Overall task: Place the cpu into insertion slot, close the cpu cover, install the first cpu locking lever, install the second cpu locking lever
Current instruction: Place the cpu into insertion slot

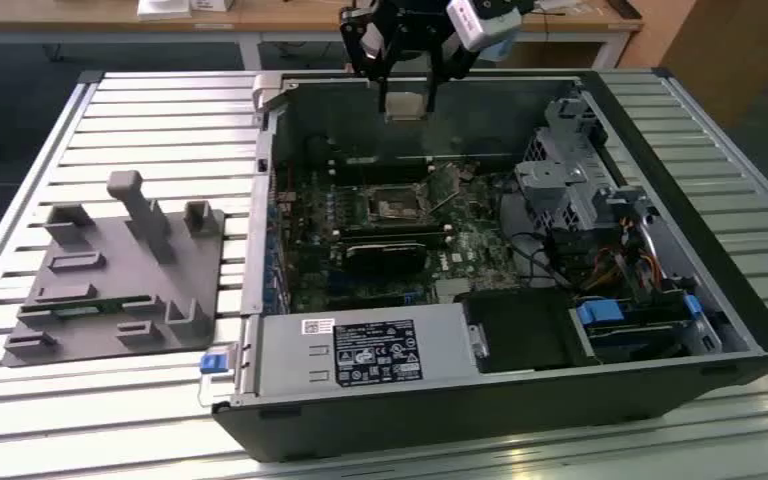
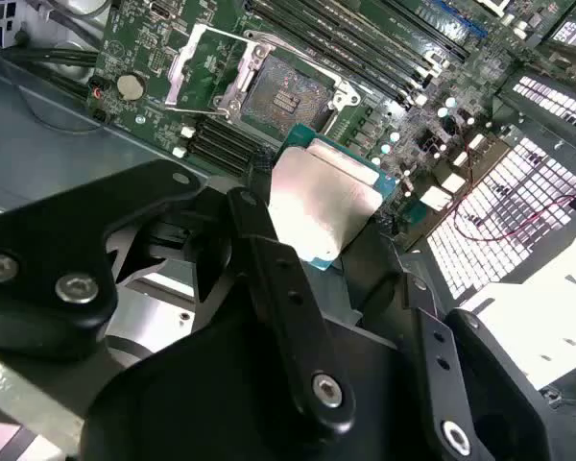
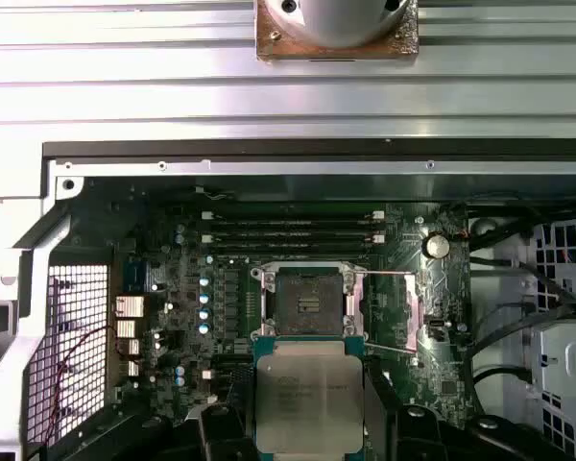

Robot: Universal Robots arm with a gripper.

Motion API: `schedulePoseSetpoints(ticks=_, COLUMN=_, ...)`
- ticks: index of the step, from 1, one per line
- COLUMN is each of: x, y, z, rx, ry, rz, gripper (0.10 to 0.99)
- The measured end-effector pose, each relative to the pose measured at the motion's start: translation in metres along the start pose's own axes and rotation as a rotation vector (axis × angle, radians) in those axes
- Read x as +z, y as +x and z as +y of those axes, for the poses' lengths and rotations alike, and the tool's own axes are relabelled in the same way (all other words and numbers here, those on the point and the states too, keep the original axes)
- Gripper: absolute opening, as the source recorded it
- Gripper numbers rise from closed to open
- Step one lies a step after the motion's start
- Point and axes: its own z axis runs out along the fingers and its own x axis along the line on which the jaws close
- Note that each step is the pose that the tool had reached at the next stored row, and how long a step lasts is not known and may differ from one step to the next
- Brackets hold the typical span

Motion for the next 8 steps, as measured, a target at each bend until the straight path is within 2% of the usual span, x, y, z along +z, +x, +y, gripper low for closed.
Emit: schedulePoseSetpoints(ticks=8, x=0.0, y=0.0, z=0.0, rx=0.018, ry=0.0, rz=-0.0016, gripper=0.537)
